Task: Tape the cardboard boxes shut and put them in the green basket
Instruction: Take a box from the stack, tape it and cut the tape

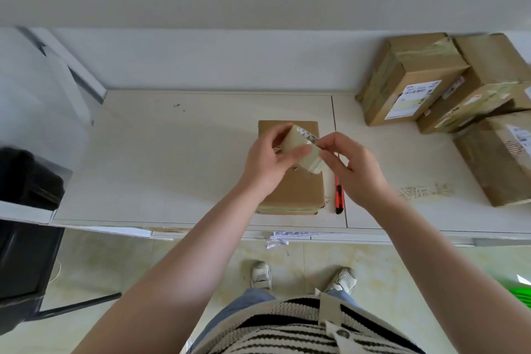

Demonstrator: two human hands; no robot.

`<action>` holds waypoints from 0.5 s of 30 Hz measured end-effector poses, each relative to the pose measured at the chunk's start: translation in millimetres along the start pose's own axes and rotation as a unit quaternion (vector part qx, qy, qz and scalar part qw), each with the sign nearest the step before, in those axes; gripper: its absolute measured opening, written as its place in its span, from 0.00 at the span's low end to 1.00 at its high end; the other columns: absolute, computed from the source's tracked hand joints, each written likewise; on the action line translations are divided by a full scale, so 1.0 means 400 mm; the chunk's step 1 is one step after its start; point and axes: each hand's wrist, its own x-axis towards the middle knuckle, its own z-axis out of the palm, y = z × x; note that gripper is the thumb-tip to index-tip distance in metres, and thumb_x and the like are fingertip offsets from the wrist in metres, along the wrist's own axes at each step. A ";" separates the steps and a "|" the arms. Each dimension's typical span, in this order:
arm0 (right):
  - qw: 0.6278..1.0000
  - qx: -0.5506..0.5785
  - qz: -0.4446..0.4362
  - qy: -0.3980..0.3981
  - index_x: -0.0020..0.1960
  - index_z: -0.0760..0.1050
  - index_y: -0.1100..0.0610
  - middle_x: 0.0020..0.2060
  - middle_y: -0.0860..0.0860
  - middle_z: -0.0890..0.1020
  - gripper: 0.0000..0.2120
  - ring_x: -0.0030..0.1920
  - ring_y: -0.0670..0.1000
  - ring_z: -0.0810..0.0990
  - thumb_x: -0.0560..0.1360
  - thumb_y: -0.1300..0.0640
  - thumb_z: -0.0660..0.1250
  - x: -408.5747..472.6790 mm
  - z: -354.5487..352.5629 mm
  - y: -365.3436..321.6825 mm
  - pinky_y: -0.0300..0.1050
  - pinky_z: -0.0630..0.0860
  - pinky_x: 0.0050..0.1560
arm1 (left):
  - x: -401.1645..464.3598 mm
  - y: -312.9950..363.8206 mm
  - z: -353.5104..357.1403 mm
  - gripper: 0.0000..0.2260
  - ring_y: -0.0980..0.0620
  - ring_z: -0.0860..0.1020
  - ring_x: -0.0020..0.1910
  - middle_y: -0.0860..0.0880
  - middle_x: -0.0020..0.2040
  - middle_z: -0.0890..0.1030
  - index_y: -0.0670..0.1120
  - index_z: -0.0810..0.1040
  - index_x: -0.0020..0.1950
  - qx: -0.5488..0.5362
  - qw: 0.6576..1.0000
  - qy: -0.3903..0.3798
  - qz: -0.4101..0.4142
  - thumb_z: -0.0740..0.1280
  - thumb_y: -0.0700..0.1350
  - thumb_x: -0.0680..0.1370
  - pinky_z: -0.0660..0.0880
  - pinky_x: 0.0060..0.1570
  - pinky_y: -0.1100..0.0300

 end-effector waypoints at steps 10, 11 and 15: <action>0.997 0.049 -0.046 -0.042 0.46 0.68 0.54 0.34 0.52 0.72 0.06 0.35 0.55 0.69 0.78 0.62 0.54 0.012 0.029 -0.014 0.53 0.68 0.36 | 0.029 -0.011 -0.078 0.07 0.51 0.84 0.44 0.45 0.46 0.84 0.43 0.82 0.50 -0.182 0.969 0.000 -0.167 0.69 0.46 0.78 0.81 0.46 0.61; 0.997 0.040 -0.053 -0.046 0.46 0.67 0.50 0.33 0.48 0.72 0.07 0.35 0.51 0.69 0.79 0.59 0.55 0.014 0.030 -0.016 0.47 0.68 0.35 | 0.028 -0.007 -0.081 0.05 0.50 0.84 0.43 0.45 0.45 0.84 0.43 0.82 0.46 -0.193 0.966 0.009 -0.169 0.70 0.44 0.77 0.81 0.44 0.61; 0.998 0.004 -0.058 -0.037 0.44 0.67 0.42 0.31 0.43 0.70 0.05 0.32 0.44 0.70 0.78 0.48 0.61 0.030 0.028 -0.030 0.33 0.64 0.33 | 0.026 -0.001 -0.085 0.07 0.47 0.81 0.40 0.44 0.39 0.82 0.42 0.79 0.38 -0.226 0.951 0.027 -0.211 0.73 0.41 0.74 0.81 0.38 0.61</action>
